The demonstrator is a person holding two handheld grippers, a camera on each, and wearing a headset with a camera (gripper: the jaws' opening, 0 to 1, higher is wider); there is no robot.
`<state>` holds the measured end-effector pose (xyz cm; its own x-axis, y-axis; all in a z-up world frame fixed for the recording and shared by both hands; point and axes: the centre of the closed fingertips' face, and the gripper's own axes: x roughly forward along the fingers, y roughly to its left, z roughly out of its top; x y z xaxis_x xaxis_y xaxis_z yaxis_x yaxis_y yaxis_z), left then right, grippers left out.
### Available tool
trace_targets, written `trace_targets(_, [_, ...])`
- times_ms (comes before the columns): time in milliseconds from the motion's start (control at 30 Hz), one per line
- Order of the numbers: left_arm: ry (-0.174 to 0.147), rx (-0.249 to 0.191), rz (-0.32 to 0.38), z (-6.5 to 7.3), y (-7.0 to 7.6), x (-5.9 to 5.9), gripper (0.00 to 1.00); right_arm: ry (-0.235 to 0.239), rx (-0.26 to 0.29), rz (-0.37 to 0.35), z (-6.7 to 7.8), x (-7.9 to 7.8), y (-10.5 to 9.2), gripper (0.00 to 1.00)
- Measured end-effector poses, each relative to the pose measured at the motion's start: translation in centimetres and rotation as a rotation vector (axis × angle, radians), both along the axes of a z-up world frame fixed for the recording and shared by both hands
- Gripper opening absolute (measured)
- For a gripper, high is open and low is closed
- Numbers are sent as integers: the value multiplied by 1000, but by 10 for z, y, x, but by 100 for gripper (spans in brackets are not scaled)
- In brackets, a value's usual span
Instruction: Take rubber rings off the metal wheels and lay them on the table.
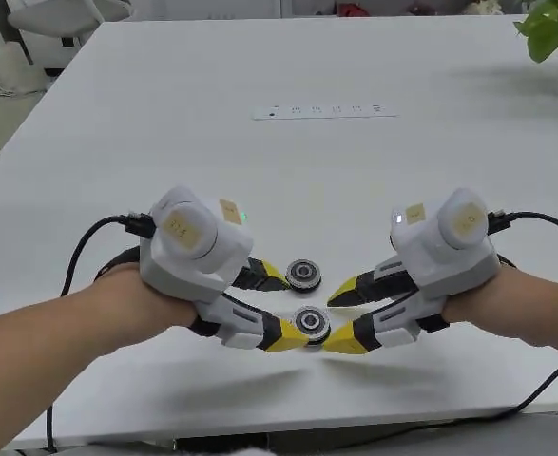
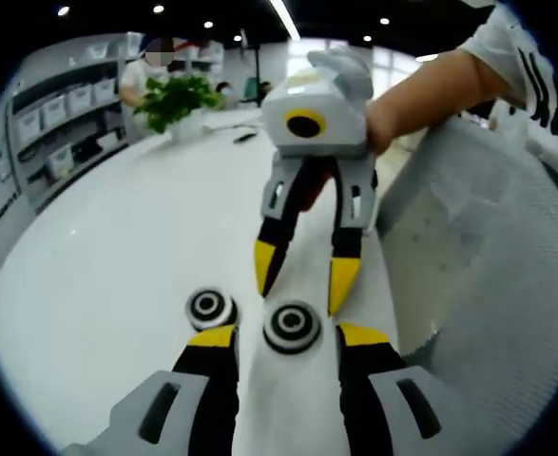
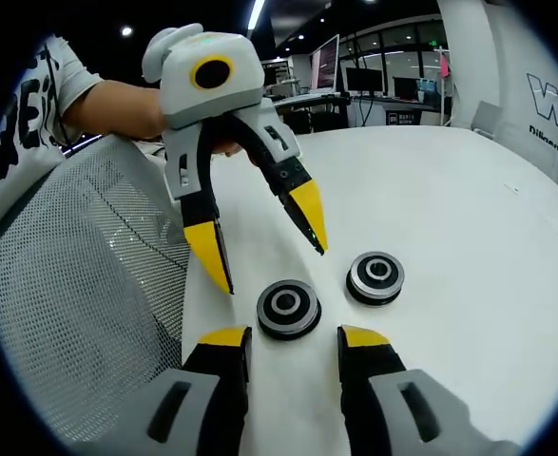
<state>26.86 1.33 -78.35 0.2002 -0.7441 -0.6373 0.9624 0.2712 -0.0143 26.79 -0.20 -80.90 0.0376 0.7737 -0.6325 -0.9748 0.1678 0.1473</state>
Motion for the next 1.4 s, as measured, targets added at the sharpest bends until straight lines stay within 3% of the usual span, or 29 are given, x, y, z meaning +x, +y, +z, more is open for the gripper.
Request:
trace_targets(267, [14,5,-23,-6,-8,-3,32,10,8,-8,0,-1,1,34])
trace_targets(400, [-9,19,-18,-10,-9,0,21,14,8,-10,0,-1,1,33])
trace_targets(500, [1,16,-9,-12,-8,0,17,15,9,-12,0,-1,1,33])
trace_targets(667, [-9,4,-9,-12,-9,-3,15,16,17,-19,1,-1,1,33])
trace_targets(1000, [-61,5,-18,-12,-12,-2,15,10,30,-21,3,-1,6,29])
trace_targets(1400, [-58,-21,13,-12,-13,0,14,-2,18,-2,0,-3,7,23])
